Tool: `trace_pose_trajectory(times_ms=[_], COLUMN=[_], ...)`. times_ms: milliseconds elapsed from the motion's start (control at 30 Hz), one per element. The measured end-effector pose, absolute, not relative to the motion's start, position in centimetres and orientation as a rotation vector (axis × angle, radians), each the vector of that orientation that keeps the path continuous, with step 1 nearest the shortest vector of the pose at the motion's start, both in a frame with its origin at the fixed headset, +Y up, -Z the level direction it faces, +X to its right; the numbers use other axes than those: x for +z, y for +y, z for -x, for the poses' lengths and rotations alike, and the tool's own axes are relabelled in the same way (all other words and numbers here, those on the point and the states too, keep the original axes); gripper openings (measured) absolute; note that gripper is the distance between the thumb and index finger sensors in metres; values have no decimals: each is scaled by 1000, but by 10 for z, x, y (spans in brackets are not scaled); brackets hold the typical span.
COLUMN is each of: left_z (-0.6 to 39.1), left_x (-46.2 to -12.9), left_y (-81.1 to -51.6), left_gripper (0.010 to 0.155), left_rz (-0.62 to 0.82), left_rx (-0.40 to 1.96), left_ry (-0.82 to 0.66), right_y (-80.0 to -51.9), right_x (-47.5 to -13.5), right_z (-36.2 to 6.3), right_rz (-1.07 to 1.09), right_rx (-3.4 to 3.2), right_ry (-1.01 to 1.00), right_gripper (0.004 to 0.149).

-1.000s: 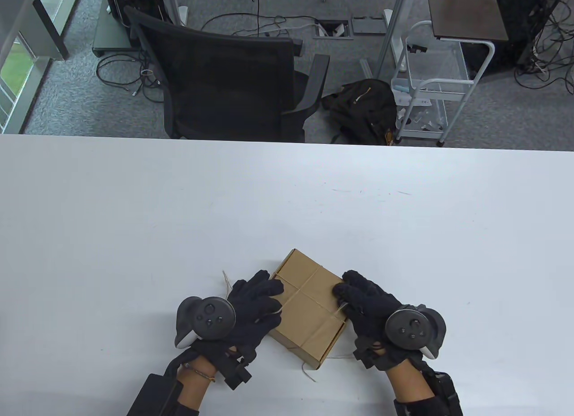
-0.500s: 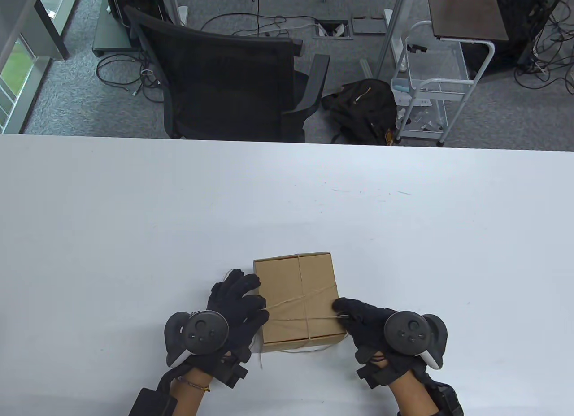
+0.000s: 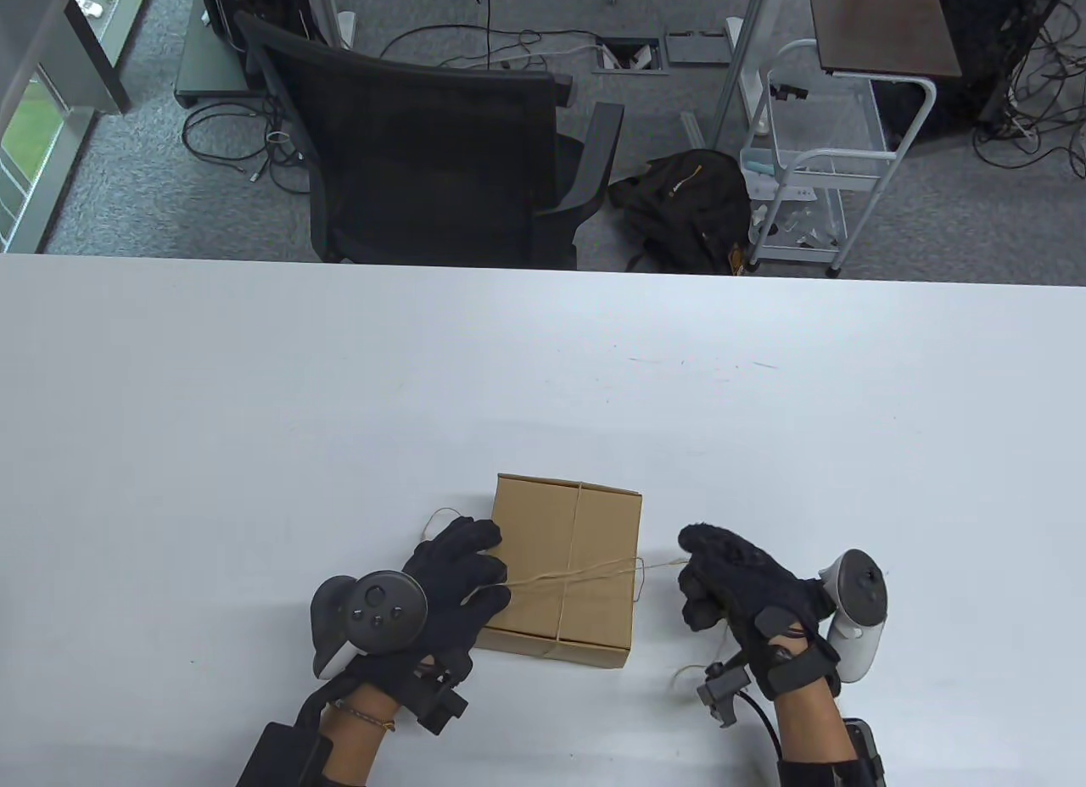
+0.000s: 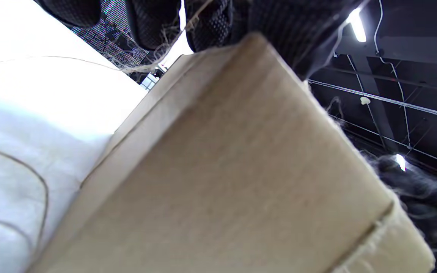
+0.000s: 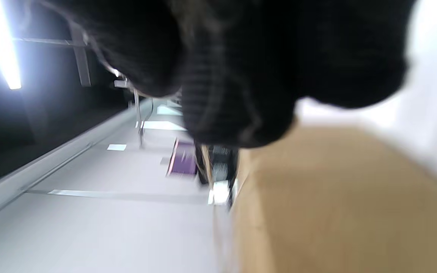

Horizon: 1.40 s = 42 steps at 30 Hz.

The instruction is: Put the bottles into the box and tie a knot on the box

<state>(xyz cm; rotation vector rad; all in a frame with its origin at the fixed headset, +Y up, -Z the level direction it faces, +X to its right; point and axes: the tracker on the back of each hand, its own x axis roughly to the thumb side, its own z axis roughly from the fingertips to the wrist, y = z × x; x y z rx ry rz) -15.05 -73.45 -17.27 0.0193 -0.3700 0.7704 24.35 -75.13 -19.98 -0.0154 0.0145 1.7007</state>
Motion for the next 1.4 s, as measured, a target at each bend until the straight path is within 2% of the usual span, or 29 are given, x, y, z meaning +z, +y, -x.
trace_pose_trajectory(times_ms=[100, 200, 267, 367, 400, 467, 533, 633, 833, 933, 1067, 1200, 1300, 1400], left_z=[150, 149, 149, 148, 148, 147, 148, 156, 175, 175, 161, 152, 156, 167], left_x=[-173, -172, -172, -172, -172, -171, -170, -170, -172, -172, -169, -166, -168, -172], left_y=[-734, -734, -733, -733, -733, -733, -732, -726, -712, -707, -704, -706, -709, -710], left_gripper=[45, 45, 45, 45, 46, 46, 46, 46, 47, 46, 44, 46, 52, 68], left_rz=[-16, -34, -32, -39, -41, -43, -40, -33, -18, 31, 153, 156, 184, 140], left_rx=[771, 761, 755, 746, 745, 742, 750, 790, 1043, 1083, 893, 634, 592, 622], left_ry=[-369, -370, -367, -364, -363, -366, -378, -383, -462, -541, -661, -643, -621, -556], right_y=[-734, -722, -714, -710, -713, -722, -732, -743, -745, -745, -745, -745, -745, -746], right_x=[-193, -188, -183, -176, -173, -167, -165, -168, -169, -169, -169, -169, -170, -170], right_z=[-243, -234, -221, -193, -176, -151, -129, -120, -125, -124, -125, -126, -126, -126], right_rz=[11, -75, -217, -556, -713, -856, -937, -951, -931, -932, -940, -954, -961, -963], right_rx=[2325, 2461, 2360, 2332, 2328, 2311, 2337, 2428, 2381, 2388, 2381, 2389, 2386, 2385], right_ry=[-246, -385, -452, -391, -282, -81, 8, 143, 95, 88, 74, 80, 79, 84], right_gripper=[62, 58, 53, 55, 62, 73, 83, 88, 86, 86, 78, 69, 67, 68])
